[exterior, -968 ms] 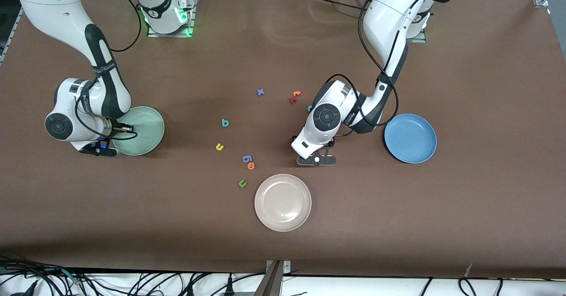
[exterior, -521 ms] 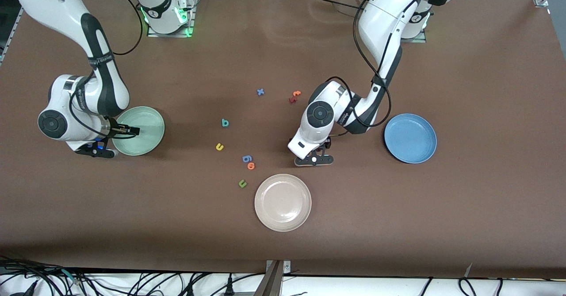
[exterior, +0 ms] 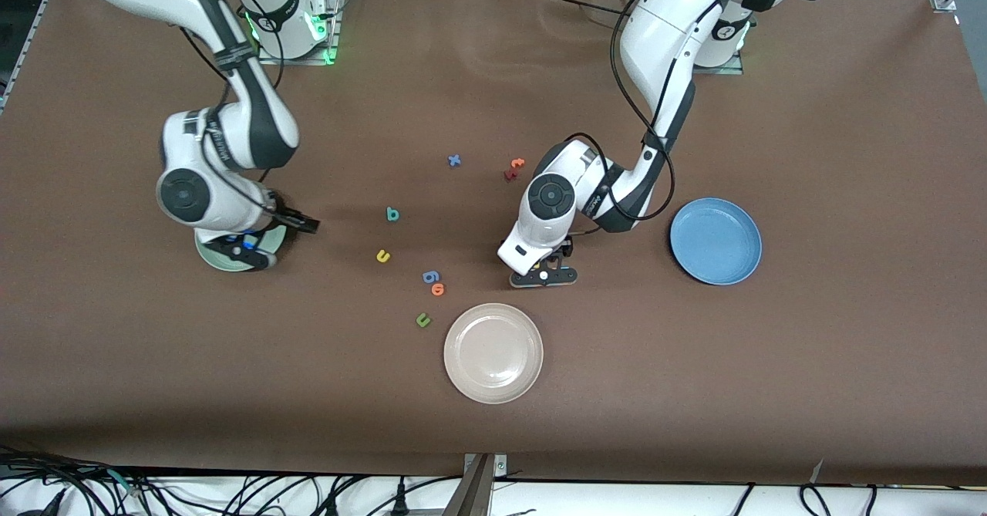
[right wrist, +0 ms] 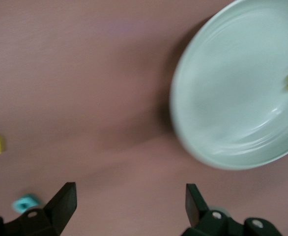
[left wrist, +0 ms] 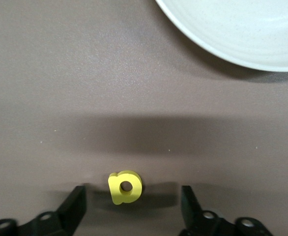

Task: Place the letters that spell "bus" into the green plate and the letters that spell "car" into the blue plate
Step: 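Grasp the cyan q with the right gripper while the left gripper grasps the a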

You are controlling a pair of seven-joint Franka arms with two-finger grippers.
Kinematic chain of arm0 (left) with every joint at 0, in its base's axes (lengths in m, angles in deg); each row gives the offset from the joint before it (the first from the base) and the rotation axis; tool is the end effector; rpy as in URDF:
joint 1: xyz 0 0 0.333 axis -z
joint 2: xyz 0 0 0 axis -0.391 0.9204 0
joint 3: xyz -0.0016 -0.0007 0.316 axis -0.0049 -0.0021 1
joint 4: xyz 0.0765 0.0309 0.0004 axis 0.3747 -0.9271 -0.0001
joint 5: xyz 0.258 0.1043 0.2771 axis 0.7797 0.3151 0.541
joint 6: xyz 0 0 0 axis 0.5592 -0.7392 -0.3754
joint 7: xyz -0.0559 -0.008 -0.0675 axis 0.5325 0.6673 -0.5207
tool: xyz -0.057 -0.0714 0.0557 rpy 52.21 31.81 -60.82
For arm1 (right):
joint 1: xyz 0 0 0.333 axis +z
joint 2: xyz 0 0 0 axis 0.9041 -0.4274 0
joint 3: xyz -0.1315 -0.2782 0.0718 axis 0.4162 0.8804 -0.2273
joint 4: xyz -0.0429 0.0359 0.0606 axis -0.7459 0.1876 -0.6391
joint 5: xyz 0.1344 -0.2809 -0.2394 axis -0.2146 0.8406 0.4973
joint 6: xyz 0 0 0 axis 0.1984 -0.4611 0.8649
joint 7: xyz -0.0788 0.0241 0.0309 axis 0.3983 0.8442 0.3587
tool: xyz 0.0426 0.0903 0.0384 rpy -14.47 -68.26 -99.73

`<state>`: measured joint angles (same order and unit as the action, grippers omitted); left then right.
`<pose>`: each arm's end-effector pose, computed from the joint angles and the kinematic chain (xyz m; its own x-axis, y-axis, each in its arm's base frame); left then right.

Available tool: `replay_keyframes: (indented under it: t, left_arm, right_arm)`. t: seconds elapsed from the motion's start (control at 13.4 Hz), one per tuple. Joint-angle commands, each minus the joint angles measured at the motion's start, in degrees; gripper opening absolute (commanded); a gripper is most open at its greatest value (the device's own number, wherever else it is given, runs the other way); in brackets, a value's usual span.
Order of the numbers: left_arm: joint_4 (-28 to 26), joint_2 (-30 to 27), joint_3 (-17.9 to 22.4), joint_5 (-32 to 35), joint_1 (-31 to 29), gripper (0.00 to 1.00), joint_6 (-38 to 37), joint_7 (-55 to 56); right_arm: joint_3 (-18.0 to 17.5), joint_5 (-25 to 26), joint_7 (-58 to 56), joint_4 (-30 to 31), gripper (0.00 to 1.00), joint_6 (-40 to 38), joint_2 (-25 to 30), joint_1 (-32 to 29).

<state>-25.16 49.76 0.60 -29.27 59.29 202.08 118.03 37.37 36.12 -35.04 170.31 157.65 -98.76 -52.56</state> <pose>0.5788 -0.4311 0.1722 0.9953 0.0935 -0.0268 0.0943 -0.9951 0.0313 0.5632 0.1599 0.2594 0.8867 -0.4093 -0.2153 -0.3944 -0.9123 0.1101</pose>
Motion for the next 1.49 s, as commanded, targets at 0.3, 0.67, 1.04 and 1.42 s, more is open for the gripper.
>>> replay_keyframes:
  t: [0.3, 0.67, 1.04, 1.42]
  left_arm:
    - [2.1, 1.4, 0.4, 0.9, -0.4, 0.48, -0.2, 0.6]
    - [2.1, 1.4, 0.4, 0.7, -0.4, 0.26, -0.2, 1.1]
    - [2.1, 1.4, 0.4, 0.7, -0.4, 0.19, -0.2, 1.1]
    - [2.0, -1.2, 0.3, 1.5, -3.5, 0.17, -4.2, -4.5]
  right_arm:
    - [-6.7, -0.2, 14.4, 2.3, 0.98, 15.3, -5.5, 4.8]
    - [-6.7, 3.5, 6.2, 6.6, 0.96, 21.5, -6.1, 6.4]
    - [-6.8, 3.7, 3.4, 9.9, 0.87, 27.6, -7.0, 6.4]
    - [-6.8, 3.7, 3.3, 9.9, 0.31, 27.5, -7.0, 6.4]
